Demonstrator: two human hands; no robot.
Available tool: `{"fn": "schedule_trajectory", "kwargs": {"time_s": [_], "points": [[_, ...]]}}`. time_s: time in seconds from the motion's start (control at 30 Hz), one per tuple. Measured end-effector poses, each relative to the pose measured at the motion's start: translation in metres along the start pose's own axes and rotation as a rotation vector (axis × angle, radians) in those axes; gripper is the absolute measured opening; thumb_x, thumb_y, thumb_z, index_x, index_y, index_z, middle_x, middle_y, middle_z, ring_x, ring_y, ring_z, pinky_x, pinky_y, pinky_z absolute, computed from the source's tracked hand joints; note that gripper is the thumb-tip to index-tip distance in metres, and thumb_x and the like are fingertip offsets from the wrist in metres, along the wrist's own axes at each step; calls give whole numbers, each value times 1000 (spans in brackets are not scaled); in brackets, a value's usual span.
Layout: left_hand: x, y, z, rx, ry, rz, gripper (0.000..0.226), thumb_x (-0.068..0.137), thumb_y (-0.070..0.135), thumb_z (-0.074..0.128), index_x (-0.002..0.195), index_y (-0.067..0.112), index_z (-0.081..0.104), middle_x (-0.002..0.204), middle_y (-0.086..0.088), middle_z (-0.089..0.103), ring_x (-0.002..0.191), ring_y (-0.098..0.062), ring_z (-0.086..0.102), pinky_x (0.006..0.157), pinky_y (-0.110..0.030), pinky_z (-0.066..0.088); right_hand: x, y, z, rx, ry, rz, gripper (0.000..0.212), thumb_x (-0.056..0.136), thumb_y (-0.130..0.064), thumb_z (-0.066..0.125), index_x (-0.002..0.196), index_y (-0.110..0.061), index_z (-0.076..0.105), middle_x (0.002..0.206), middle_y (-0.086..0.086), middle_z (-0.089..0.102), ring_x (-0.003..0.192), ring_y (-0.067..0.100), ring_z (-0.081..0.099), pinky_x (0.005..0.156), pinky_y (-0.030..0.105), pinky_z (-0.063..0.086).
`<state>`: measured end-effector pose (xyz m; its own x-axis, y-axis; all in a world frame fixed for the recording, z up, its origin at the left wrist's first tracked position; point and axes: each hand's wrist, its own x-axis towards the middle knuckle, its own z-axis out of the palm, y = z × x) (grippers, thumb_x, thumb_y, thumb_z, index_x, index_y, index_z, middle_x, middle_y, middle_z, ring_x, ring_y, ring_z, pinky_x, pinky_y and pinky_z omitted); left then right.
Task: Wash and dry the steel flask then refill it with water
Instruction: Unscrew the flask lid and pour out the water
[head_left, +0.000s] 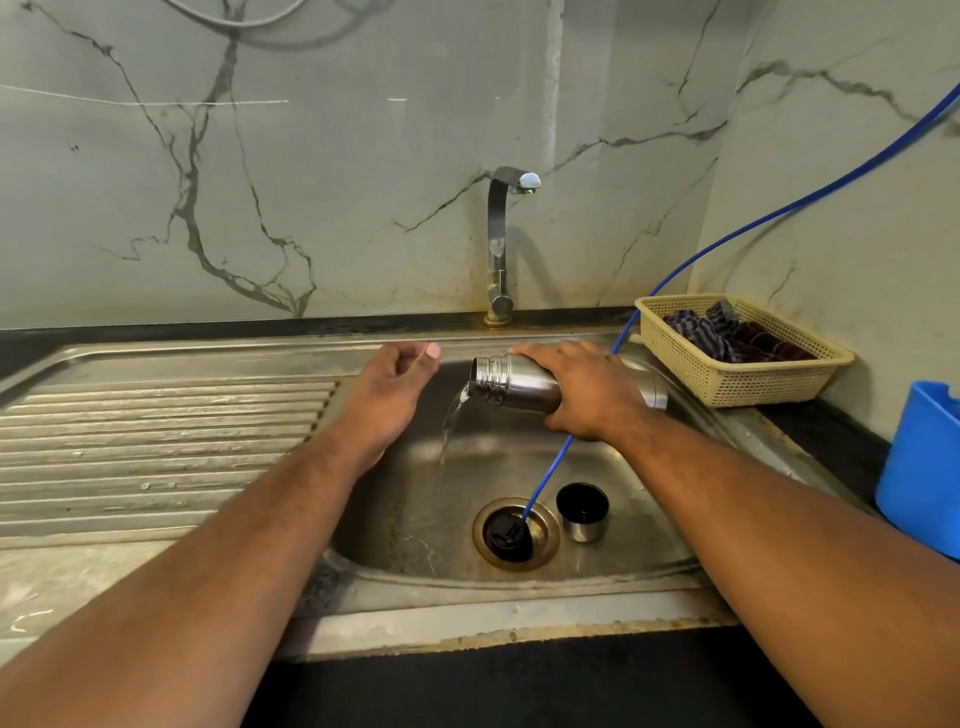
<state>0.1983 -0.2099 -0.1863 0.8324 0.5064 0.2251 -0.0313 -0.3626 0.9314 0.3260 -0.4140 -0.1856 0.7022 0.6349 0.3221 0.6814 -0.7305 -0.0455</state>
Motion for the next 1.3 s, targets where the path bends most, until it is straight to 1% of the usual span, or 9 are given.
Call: {"fn": "schedule_trajectory", "kwargs": {"time_s": [0.07, 0.23, 0.6, 1.07, 1.17, 1.3], "points": [[0, 1, 0, 4, 4, 6, 40, 99, 51, 55, 123, 19, 62, 121, -7, 68, 102, -15, 61, 74, -19, 43, 0, 0, 1, -2, -2, -5, 101, 72, -30, 85, 151, -51, 25, 139, -3, 52, 129, 23, 43, 106, 50, 37], [-1, 1, 0, -5, -2, 3, 38, 99, 49, 55, 123, 20, 62, 119, -3, 68, 114, -23, 63, 73, -19, 41, 0, -1, 2, -13, -23, -13, 101, 74, -29, 84, 151, -52, 24, 140, -2, 51, 131, 23, 41, 108, 51, 34], [-2, 0, 0, 27, -7, 14, 37, 100, 49, 55, 125, 22, 62, 117, 6, 65, 108, -7, 59, 75, -18, 40, 2, -1, 6, -24, -24, -36, 101, 77, -29, 83, 154, -52, 22, 138, -1, 52, 130, 23, 41, 109, 51, 34], [-1, -1, 0, 33, -8, 13, 36, 100, 49, 55, 123, 22, 63, 116, 6, 66, 108, -8, 60, 76, -17, 39, 3, -2, 6, -36, -16, -66, 98, 79, -30, 81, 153, -52, 21, 139, 0, 52, 132, 24, 40, 111, 52, 32], [-1, -1, 0, 39, -8, 10, 37, 100, 49, 54, 124, 22, 63, 117, 7, 65, 107, -6, 59, 76, -17, 39, 2, -2, 5, -41, -15, -69, 97, 80, -30, 81, 153, -52, 21, 139, -1, 52, 132, 24, 40, 112, 52, 31], [0, -2, 0, 52, -2, 17, 39, 100, 49, 54, 126, 22, 61, 118, 6, 66, 109, -8, 59, 77, -17, 39, 2, -3, 5, -50, -12, -74, 96, 80, -31, 81, 152, -53, 21, 138, -1, 52, 131, 23, 40, 111, 51, 31]]}}
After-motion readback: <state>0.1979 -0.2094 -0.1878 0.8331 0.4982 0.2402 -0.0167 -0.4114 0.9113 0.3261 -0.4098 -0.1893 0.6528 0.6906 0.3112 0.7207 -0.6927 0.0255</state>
